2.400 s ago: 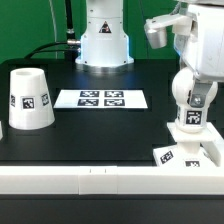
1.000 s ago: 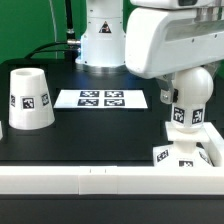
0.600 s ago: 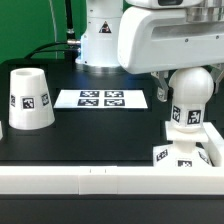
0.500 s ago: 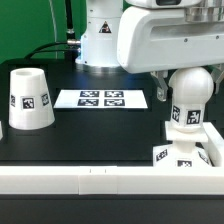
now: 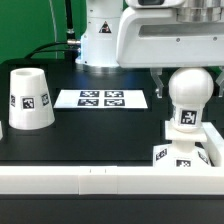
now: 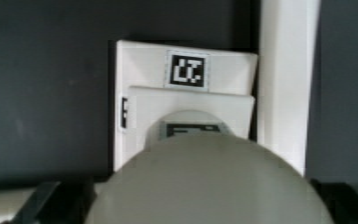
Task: Assemble lamp
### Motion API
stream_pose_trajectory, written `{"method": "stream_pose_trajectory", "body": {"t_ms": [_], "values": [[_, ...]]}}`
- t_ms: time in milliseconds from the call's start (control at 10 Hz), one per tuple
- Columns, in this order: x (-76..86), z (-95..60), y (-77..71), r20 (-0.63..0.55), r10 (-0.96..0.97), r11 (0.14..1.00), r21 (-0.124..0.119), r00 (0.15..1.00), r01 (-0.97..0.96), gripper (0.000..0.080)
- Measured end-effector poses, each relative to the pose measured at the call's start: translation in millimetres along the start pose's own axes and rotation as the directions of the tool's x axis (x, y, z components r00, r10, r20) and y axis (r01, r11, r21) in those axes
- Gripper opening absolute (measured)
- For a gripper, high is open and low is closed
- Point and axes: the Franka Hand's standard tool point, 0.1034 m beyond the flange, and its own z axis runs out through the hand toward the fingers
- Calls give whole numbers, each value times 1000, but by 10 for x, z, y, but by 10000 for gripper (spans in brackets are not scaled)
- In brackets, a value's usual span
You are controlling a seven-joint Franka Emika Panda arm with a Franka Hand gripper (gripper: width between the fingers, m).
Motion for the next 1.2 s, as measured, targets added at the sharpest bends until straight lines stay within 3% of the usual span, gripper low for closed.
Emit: {"method": "stream_pose_trajectory", "body": {"t_ms": [400, 1000, 1200], "values": [[20, 14, -73, 1, 343, 938, 60, 939, -343, 577], [10, 10, -119, 29, 682, 728, 56, 730, -683, 578], [25, 4, -140, 53, 781, 619, 74, 623, -782, 578]]}}
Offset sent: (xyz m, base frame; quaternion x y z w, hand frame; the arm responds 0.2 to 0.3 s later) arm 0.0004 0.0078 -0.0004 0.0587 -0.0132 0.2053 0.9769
